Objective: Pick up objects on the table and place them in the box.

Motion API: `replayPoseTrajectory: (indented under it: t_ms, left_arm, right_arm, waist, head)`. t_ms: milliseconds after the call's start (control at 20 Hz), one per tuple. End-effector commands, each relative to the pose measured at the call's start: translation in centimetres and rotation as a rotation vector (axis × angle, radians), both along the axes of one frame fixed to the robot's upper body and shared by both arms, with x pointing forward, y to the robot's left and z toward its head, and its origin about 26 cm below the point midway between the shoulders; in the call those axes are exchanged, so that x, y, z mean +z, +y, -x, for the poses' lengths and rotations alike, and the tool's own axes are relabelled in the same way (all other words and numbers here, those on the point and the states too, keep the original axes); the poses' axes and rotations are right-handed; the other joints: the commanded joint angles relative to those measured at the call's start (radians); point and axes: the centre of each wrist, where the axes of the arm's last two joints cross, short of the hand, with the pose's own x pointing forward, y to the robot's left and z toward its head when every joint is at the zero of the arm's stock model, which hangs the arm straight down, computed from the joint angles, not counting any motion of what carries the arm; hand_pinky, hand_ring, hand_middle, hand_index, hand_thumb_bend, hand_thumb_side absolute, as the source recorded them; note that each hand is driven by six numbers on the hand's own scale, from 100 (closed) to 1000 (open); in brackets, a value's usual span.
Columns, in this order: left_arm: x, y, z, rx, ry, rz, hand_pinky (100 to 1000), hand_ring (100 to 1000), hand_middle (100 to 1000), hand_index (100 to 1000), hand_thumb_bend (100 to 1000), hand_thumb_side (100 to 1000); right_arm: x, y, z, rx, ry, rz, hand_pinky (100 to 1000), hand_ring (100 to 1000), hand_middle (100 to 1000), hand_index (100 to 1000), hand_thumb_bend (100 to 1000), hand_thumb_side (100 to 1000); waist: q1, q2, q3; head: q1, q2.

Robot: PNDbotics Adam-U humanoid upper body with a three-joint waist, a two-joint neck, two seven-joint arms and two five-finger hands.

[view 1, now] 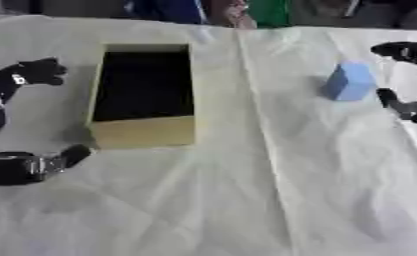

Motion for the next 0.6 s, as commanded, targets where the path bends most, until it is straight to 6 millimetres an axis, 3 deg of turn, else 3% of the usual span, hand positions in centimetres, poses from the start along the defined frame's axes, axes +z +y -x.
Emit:
replayPoseTrajectory:
  t_ms: [50,600]
  left_arm:
    - [0.82,0.52,0.19,0.001,-0.026,-0.008,875,776,795,951,566,473]
    - [0.61,0.55,0.19,-0.009,-0.012,-0.009,878,778,796,955,531,504]
  right_arm:
    - [1.58,-0.62,0.12,-0.016,-0.027,0.041,1000,1000,953,1000,100,199]
    - [2.01,-1.14,-0.13,-0.047,-0.028,0.079,1000,1000,977,1000,100,201]
  waist:
    - [0.001,-0.02,-0.001]
    - [-0.002,-0.02,0.002]
  head:
    - [-0.002,0.001]
    - [-0.003,0.002]
